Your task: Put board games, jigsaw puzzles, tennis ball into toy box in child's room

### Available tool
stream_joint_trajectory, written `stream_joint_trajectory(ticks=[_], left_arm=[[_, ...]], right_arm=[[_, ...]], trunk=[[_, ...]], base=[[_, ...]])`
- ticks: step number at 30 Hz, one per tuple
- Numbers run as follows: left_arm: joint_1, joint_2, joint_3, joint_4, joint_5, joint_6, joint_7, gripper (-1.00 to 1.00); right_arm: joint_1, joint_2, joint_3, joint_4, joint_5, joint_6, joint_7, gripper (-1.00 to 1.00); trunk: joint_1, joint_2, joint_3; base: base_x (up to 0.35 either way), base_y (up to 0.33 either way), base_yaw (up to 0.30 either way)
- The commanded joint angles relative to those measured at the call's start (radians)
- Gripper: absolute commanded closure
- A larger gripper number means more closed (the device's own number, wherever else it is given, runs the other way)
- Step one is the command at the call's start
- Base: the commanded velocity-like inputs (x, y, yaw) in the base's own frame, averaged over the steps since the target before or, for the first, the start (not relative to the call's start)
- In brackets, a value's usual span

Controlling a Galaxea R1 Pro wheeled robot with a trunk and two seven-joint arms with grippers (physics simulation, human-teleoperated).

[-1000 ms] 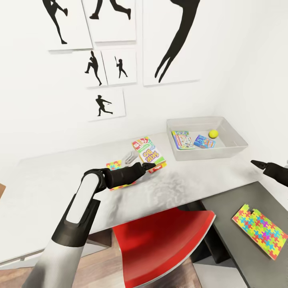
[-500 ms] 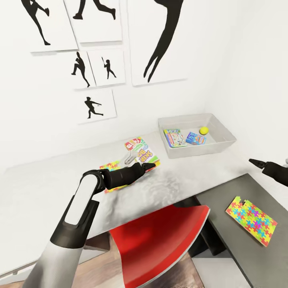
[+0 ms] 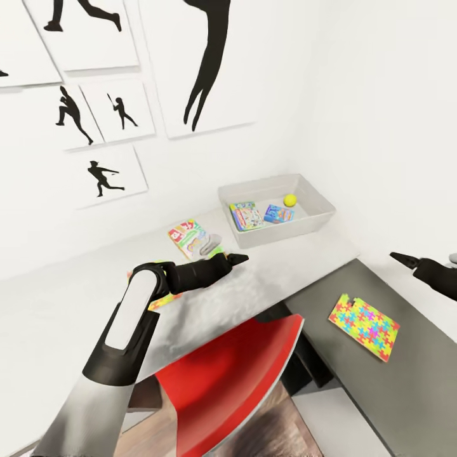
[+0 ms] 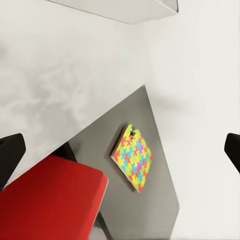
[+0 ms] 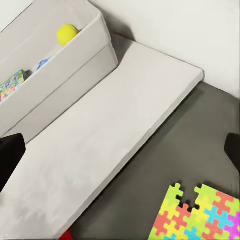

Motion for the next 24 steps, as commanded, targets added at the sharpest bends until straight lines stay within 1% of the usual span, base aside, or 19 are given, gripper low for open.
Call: stream_joint_trajectory(ticks=[1, 6, 7, 8, 10, 13, 16, 19, 20, 23, 24], left_arm=[[-0.003, 0.000, 0.000, 0.000, 0.009, 0.002, 0.011, -1.00], [-0.010, -0.001, -0.001, 0.004, 0.008, 0.004, 0.010, -1.00], [-0.012, -0.001, -0.007, 0.011, 0.008, 0.002, 0.008, -1.00], [-0.020, -0.001, -0.036, 0.041, 0.006, -0.007, 0.008, -1.00], [-0.030, -0.001, -0.054, 0.072, 0.005, -0.012, 0.008, -1.00], [-0.039, -0.002, -0.069, 0.097, 0.001, -0.021, 0.008, -1.00], [-0.057, -0.011, -0.104, 0.125, -0.035, -0.048, 0.009, -1.00], [-0.080, -0.020, -0.142, 0.156, -0.082, -0.073, 0.011, -1.00], [-0.093, -0.026, -0.164, 0.177, -0.104, -0.089, 0.012, -1.00], [-0.108, -0.030, -0.185, 0.205, -0.123, -0.105, 0.012, -1.00], [-0.122, -0.030, -0.199, 0.245, -0.136, -0.113, 0.013, -1.00]], right_arm=[[0.001, 0.000, -0.001, 0.000, -0.001, 0.005, 0.010, -1.00], [0.005, -0.007, -0.002, 0.000, -0.015, 0.005, 0.010, -1.00], [0.010, -0.008, -0.002, 0.000, -0.022, 0.005, 0.010, -1.00], [0.024, -0.008, 0.000, 0.000, -0.036, 0.005, 0.010, -1.00], [0.029, -0.006, 0.002, 0.000, -0.041, 0.005, 0.010, -1.00], [0.034, -0.003, 0.004, 0.000, -0.043, 0.005, 0.009, -1.00], [0.045, -0.001, 0.005, 0.000, -0.045, 0.005, 0.009, -1.00], [0.055, -0.002, 0.004, 0.000, -0.045, 0.005, 0.009, -1.00], [0.065, -0.002, 0.004, 0.000, -0.046, 0.005, 0.009, -1.00], [0.084, -0.002, 0.004, 0.000, -0.046, 0.005, 0.009, -1.00], [0.100, -0.007, 0.002, 0.000, -0.046, 0.005, 0.009, -1.00]], trunk=[[0.000, -0.002, -0.001], [0.000, -0.002, -0.001], [0.000, -0.002, -0.001], [0.000, -0.002, -0.001], [0.000, -0.002, -0.001], [0.000, -0.002, -0.001], [0.000, -0.002, -0.001], [0.000, -0.002, -0.001], [0.000, -0.002, -0.001], [0.000, -0.002, -0.001], [0.000, -0.002, -0.001]], base=[[0.000, 0.000, -0.296], [0.000, 0.000, -0.296], [0.000, 0.000, -0.296], [0.000, 0.000, -0.296], [0.000, 0.000, -0.296], [0.000, 0.000, -0.296], [0.000, 0.000, -0.296], [0.000, 0.000, -0.296], [0.000, 0.000, -0.296], [0.000, 0.000, -0.296], [0.000, 0.000, -0.297]])
